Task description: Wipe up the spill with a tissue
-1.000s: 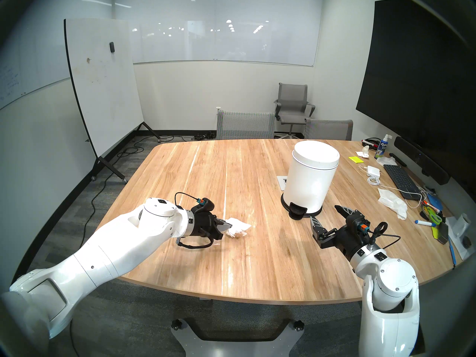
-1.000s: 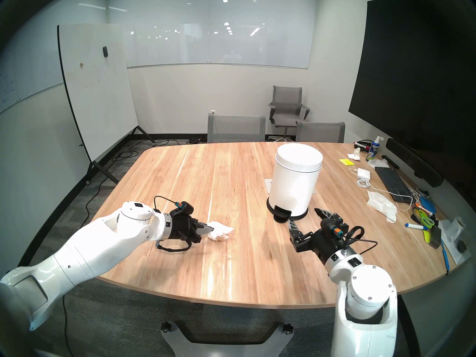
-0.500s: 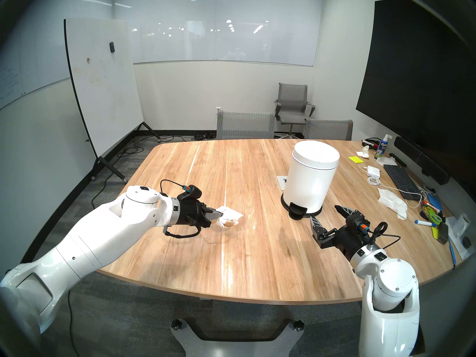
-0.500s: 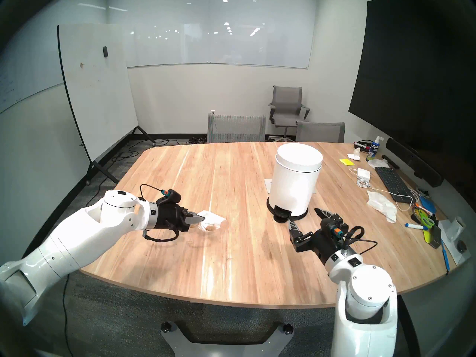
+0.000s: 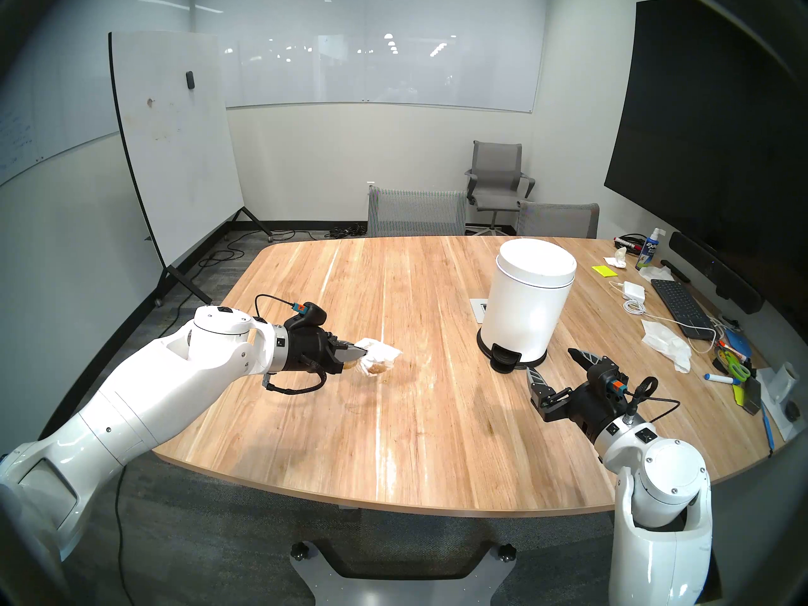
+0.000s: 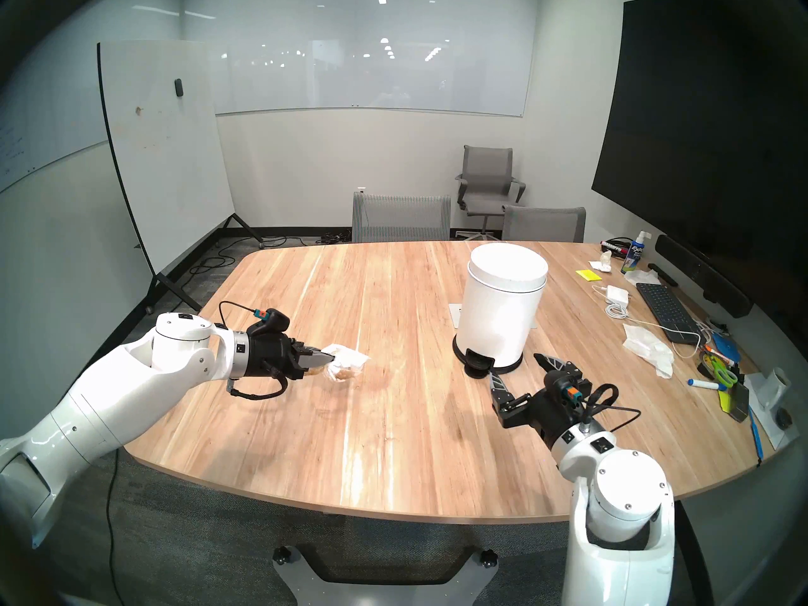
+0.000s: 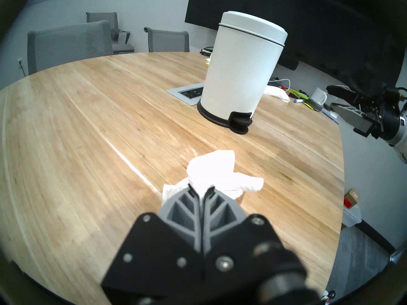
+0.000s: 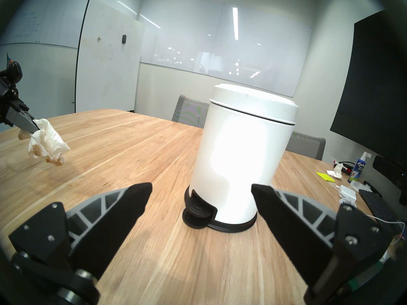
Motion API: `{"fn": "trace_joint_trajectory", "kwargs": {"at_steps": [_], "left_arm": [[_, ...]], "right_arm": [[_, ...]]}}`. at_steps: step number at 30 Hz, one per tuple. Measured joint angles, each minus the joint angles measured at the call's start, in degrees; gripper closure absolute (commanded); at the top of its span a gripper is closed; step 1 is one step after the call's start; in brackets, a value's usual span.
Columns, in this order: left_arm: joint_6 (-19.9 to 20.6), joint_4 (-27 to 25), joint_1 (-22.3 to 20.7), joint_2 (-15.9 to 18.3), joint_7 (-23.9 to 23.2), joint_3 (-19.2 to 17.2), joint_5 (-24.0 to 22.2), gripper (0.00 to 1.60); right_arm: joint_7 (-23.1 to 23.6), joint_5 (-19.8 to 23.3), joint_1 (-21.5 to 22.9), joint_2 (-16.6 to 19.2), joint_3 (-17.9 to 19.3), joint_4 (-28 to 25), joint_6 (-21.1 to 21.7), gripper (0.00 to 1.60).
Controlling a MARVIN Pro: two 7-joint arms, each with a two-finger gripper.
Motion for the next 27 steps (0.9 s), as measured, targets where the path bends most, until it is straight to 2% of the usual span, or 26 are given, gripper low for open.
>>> {"fn": "trace_joint_trajectory", "kwargs": {"at_steps": [14, 27], "left_arm": [[-1.18, 2.23, -0.05, 2.65, -4.28, -1.54, -1.43, 1.6], [-2.57, 3.18, -0.28, 5.38, -8.49, -1.42, 0.72, 1.6]], "right_arm": [[0.0, 0.0, 0.0, 0.0, 0.0, 0.0, 0.0, 0.0], [0.0, 0.0, 0.0, 0.0, 0.0, 0.0, 0.0, 0.0]]}}
